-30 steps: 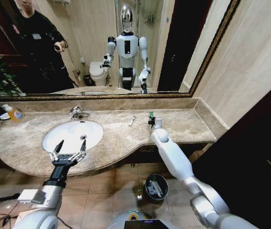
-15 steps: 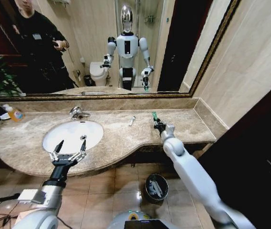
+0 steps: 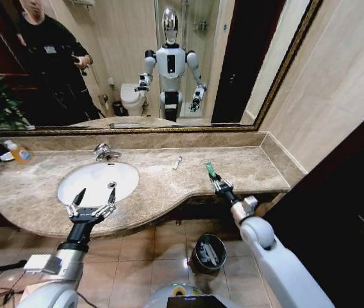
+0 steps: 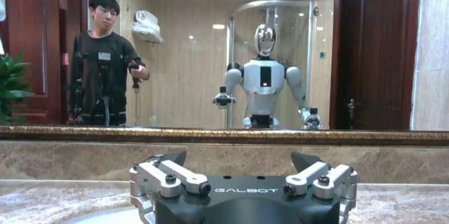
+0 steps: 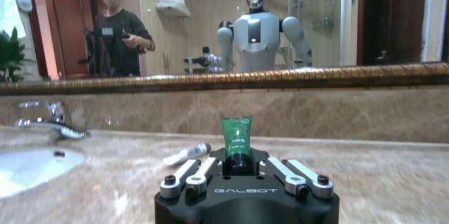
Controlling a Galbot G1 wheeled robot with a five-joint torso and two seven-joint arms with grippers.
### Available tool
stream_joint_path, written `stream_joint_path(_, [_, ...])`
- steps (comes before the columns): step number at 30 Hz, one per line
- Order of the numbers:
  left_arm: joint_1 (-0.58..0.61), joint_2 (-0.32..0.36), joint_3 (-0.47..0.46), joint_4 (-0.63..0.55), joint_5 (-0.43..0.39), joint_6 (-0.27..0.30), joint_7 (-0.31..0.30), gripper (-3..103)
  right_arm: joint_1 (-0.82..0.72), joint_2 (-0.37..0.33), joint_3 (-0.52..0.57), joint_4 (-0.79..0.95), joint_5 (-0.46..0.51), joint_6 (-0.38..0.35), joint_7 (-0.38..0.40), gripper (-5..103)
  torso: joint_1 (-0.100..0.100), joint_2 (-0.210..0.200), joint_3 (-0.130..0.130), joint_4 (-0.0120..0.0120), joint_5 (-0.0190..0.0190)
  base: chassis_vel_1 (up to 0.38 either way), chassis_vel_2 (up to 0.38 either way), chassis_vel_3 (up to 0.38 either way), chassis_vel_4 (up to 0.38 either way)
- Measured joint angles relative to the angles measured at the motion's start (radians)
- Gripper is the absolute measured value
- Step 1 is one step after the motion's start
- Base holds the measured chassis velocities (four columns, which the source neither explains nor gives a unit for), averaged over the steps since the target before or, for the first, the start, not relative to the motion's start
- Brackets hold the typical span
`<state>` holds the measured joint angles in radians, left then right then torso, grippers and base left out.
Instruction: Pick up the trash from the sink and place it in the trash bin.
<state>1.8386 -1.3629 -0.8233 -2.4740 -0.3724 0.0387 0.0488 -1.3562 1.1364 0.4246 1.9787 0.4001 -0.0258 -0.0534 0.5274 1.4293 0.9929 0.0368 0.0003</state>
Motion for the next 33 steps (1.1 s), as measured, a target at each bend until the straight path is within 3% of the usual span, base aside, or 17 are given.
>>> stream_joint_path(12, [0.000,0.000,0.000,0.000,0.000,0.000,0.000,100,-0.217,0.109,0.050,0.010,-0.100,0.085,-0.002,21,0.000,0.000,0.000,0.0001,-0.0003,0.000,0.000,0.000,0.000])
stream_joint_path(18, [0.000,0.000,0.000,0.000,0.000,0.000,0.000,100,-0.307,0.157,0.062,-0.012,-0.102,0.087,-0.004,21,0.000,0.000,0.000,0.0001,-0.0004,0.000,0.000,0.000,0.000])
stream_joint_path(26, [0.000,0.000,0.000,0.000,0.000,0.000,0.000,100,-0.320,0.218,0.060,-0.219,-0.156,0.182,-0.020,21,0.000,0.000,0.000,0.0000,-0.0004,0.000,0.000,0.000,0.000])
stream_joint_path(33, [0.000,0.000,0.000,0.000,0.000,0.000,0.000,100,-0.230,0.204,0.012,-0.471,-0.180,0.260,0.044,21,0.000,0.000,0.000,0.0001,-0.0002,0.000,0.000,0.000,0.000])
